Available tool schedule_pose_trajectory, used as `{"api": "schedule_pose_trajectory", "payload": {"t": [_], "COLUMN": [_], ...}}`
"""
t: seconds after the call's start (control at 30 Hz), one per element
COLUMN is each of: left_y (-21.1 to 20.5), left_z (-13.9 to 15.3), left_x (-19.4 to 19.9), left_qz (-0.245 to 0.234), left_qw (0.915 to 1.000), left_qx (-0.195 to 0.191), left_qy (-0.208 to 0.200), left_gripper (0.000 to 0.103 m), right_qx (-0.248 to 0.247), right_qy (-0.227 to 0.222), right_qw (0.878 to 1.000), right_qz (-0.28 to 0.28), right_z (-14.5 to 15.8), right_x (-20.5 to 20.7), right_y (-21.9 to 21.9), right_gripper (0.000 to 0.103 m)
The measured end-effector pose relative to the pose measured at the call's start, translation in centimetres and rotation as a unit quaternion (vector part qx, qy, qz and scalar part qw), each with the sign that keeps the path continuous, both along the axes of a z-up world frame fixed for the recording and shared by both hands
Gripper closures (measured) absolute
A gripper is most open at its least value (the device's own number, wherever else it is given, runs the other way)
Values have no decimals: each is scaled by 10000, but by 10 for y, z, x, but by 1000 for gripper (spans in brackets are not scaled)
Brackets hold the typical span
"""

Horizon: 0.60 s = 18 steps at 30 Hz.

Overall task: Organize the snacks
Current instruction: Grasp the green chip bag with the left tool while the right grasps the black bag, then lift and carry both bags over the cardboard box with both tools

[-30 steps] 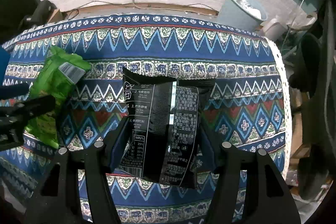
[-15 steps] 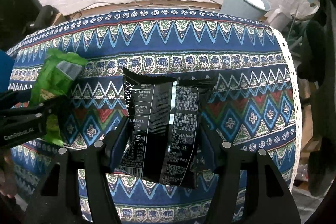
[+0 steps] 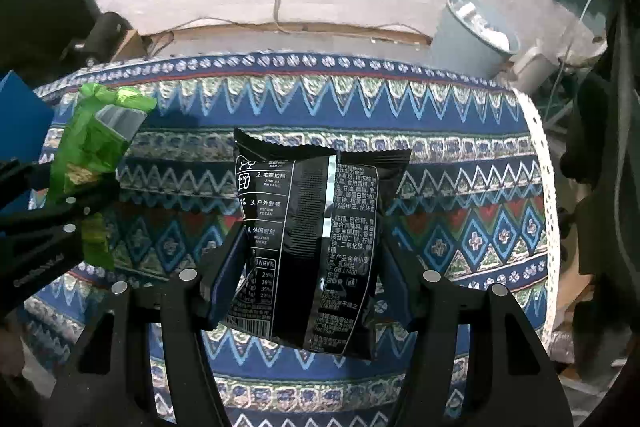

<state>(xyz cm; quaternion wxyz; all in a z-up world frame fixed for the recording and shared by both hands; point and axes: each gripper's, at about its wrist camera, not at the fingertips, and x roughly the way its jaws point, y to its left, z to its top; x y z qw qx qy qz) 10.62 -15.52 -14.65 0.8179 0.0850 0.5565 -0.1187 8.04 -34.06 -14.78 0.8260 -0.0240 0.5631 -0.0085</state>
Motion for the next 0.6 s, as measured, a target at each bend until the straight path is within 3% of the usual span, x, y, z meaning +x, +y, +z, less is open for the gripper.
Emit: {"api": "schedule_pose_trajectory", "payload": {"t": [0.3,0.6], "left_y": [15,34], "left_z": [41,63], "left_x": [-23,-45], "left_qz": [-49,-11], "left_qw": [9993,9983], "left_qx": [-82,-31], "left_qy": [-374,-578], "left_gripper": [55,55], "right_qx": [27,185], "right_qy": [-285,-600], "right_qw": [9994,9972], "right_qz": [205,408], "right_z": [25,55], "right_x": [-11,-19], "right_y": [24,47], "right_gripper": [41,41]}}
